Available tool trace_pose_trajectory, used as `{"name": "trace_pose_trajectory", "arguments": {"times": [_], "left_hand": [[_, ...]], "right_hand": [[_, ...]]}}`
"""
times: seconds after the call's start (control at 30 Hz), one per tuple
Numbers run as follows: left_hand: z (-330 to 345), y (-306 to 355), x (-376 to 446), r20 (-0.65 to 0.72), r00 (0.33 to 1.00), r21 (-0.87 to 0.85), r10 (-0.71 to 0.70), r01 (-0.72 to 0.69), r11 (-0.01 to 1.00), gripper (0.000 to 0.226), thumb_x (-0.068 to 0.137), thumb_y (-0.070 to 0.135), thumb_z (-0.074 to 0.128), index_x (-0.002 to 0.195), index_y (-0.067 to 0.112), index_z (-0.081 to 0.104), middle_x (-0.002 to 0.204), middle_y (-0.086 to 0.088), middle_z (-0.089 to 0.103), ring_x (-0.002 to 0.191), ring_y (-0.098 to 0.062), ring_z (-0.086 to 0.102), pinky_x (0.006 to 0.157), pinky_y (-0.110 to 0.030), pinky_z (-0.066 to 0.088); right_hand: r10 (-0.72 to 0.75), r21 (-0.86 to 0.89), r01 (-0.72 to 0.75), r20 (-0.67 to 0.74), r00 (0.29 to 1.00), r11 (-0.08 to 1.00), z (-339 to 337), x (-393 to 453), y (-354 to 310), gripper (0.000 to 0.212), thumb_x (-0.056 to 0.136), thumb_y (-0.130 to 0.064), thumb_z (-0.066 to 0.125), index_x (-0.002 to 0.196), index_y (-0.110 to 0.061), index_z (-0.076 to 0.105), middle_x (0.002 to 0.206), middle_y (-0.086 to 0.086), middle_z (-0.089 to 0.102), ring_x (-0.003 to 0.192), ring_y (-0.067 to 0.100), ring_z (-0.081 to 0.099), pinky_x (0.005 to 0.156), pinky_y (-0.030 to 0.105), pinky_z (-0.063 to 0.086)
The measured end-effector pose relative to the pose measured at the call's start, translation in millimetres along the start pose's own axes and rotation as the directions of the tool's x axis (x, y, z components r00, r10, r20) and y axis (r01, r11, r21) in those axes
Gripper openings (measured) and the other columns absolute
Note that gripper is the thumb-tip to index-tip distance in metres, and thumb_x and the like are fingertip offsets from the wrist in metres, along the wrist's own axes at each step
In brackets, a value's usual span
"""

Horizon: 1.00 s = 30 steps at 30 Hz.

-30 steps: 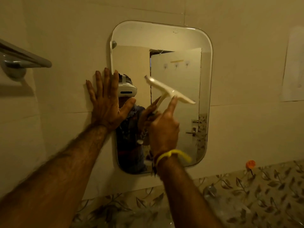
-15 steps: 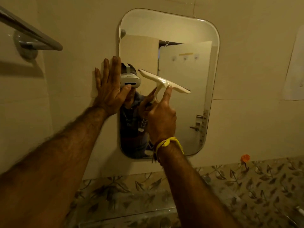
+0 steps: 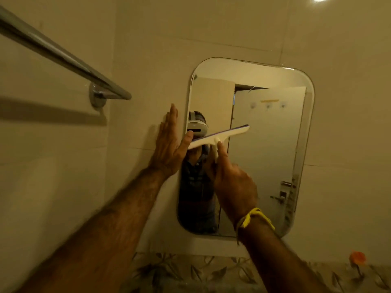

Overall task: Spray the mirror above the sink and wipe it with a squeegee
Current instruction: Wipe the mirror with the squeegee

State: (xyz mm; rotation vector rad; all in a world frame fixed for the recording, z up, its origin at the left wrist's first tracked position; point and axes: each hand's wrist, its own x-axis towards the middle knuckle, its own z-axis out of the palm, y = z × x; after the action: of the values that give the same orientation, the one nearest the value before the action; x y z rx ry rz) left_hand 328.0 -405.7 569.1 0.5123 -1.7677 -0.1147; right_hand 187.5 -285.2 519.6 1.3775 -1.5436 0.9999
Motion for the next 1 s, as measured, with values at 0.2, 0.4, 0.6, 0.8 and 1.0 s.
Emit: {"name": "trace_pose_trajectory", "arguments": {"times": [0.2,0.4,0.6,0.8,1.0], "left_hand": [[6,15,0,-0.077,0.996,0.029,-0.048,0.05,0.998,0.081,0.1,0.054,0.035,0.162,0.027,-0.01,0.172,-0.002,0.009,0.158,-0.025,0.008,0.129,-0.052,0.001],[-2,12,0,-0.023,0.999,0.071,-0.044,0.045,0.996,0.081,0.1,0.059,0.033,0.16,0.034,-0.015,0.172,0.001,0.007,0.158,-0.026,0.011,0.126,-0.059,0.013],[24,21,-3,-0.068,0.996,0.291,-0.049,0.067,0.954,0.082,0.101,0.06,0.031,0.163,0.022,-0.007,0.172,-0.005,-0.006,0.158,-0.025,-0.007,0.128,-0.048,-0.005],[28,29,1,-0.074,0.989,0.308,-0.131,0.147,0.94,0.086,0.098,0.066,0.028,0.162,0.023,-0.011,0.171,-0.008,-0.008,0.158,-0.03,-0.007,0.126,-0.056,-0.003],[31,28,-9,0.002,0.985,0.36,-0.173,0.16,0.919,0.089,0.093,0.072,0.02,0.16,0.027,-0.017,0.171,-0.008,-0.014,0.157,-0.03,-0.013,0.124,-0.058,-0.005]], "right_hand": [[0.0,0.038,0.003,-0.091,0.996,0.999,-18,77,-13,0.046,0.099,-0.031,0.045,0.145,-0.029,0.039,0.057,-0.011,0.037,0.04,0.001,0.026,0.04,0.012,0.016],[-0.005,0.074,0.009,-0.048,0.999,0.997,-11,4,24,0.046,0.103,-0.032,0.042,0.148,-0.028,0.034,0.078,0.003,0.067,0.058,0.021,0.063,0.045,0.016,0.033],[0.036,0.049,-0.031,-0.123,0.992,0.998,-20,38,24,0.045,0.099,-0.026,0.048,0.144,-0.024,0.043,0.055,-0.013,0.038,0.039,-0.003,0.024,0.04,0.009,0.013],[0.04,0.102,-0.035,-0.055,0.998,0.994,-19,14,45,0.048,0.102,-0.028,0.045,0.148,-0.025,0.034,0.068,0.002,0.06,0.045,0.006,0.039,0.043,0.016,0.029],[0.076,0.05,-0.074,-0.04,0.996,0.996,-20,-13,60,0.047,0.104,-0.034,0.041,0.149,-0.026,0.033,0.074,0.0,0.063,0.047,0.007,0.046,0.042,0.012,0.023]]}}
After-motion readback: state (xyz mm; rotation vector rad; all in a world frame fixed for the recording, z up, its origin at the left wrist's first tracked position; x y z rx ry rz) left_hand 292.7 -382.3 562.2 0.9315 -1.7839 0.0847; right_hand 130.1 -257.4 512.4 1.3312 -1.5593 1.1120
